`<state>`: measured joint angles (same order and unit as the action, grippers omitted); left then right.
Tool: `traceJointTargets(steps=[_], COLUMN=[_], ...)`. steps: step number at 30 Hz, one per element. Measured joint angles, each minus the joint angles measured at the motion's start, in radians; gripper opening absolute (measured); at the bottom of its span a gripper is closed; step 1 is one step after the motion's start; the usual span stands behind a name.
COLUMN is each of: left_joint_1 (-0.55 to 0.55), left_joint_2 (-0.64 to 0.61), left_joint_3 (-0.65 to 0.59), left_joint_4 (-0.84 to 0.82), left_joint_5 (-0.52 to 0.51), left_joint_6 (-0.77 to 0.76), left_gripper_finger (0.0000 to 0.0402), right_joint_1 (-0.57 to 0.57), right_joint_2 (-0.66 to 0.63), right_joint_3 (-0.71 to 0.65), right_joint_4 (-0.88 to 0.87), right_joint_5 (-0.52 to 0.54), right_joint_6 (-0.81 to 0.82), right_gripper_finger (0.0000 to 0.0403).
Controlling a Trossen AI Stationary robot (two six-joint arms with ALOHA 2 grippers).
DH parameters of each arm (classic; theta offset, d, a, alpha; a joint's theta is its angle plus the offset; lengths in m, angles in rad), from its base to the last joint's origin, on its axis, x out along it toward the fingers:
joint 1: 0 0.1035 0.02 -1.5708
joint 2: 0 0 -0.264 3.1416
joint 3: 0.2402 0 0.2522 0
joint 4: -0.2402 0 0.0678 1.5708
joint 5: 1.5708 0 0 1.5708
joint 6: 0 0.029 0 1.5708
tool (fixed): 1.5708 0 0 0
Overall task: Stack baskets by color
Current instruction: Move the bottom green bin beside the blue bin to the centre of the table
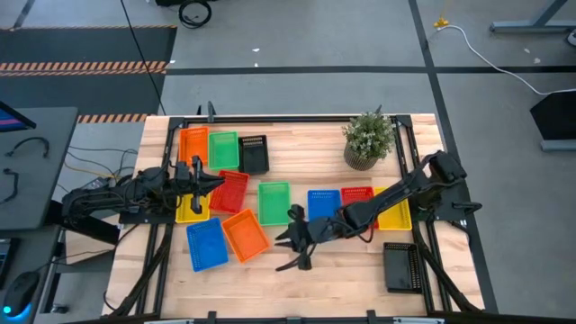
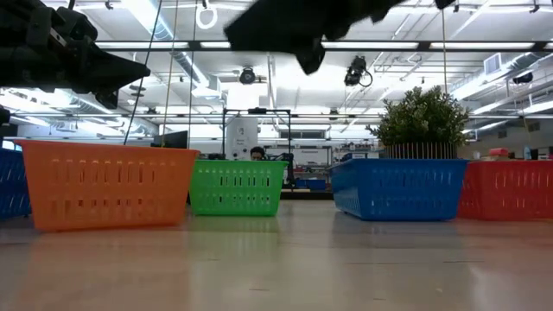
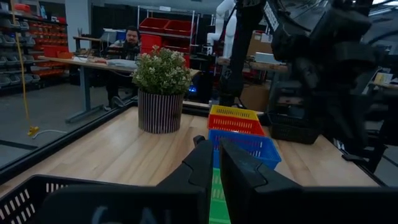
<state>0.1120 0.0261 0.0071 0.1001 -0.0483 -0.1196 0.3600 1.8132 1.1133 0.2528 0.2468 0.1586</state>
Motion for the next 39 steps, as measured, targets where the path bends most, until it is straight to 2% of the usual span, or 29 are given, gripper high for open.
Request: traceJointTargets(steps=[4,10,17,22,27,32,35,39], left_joint_1=[0.0,0.0,0.0,0.0,0.0,0.0,0.0,0.0], left_joint_2=[0.0,0.0,0.0,0.0,0.0,0.0,0.0,0.0], left_joint_3=[0.0,0.0,0.0,0.0,0.0,0.0,0.0,0.0], left_joint_4=[0.0,0.0,0.0,0.005,0.005,0.004,0.004,0.004], left_joint_5=[0.0,0.0,0.0,0.0,0.001,0.0,0.0,0.0], left_joint_6=[0.0,0.0,0.0,0.0,0.0,0.0,0.0,0.0], left_gripper_finger=[0.0028,0.0032,0.0033,0.0028,0.0035,0.0038,0.0037,0.0032], right_joint_1=[-0.031,-0.068,-0.089,-0.103,-0.108,-0.12,-0.123,-0.124], right_joint_2=[0.034,0.054,0.073,0.137,0.184,0.184,0.18,0.18], right_joint_3=[0.0,0.0,0.001,0.0,0.0,0.0,0.0,0.0], right_joint_4=[-0.035,-0.061,-0.108,-0.069,-0.042,-0.052,-0.052,-0.082], right_joint_5=[0.052,0.034,0.013,-0.028,0.043,0.047,0.041,0.039], right_joint_6=[-0.027,-0.062,-0.181,-0.192,-0.214,-0.205,-0.205,-0.203], right_gripper_finger=[0.0107,0.016,0.0181,0.0179,0.0178,0.0168,0.0141,0.0078])
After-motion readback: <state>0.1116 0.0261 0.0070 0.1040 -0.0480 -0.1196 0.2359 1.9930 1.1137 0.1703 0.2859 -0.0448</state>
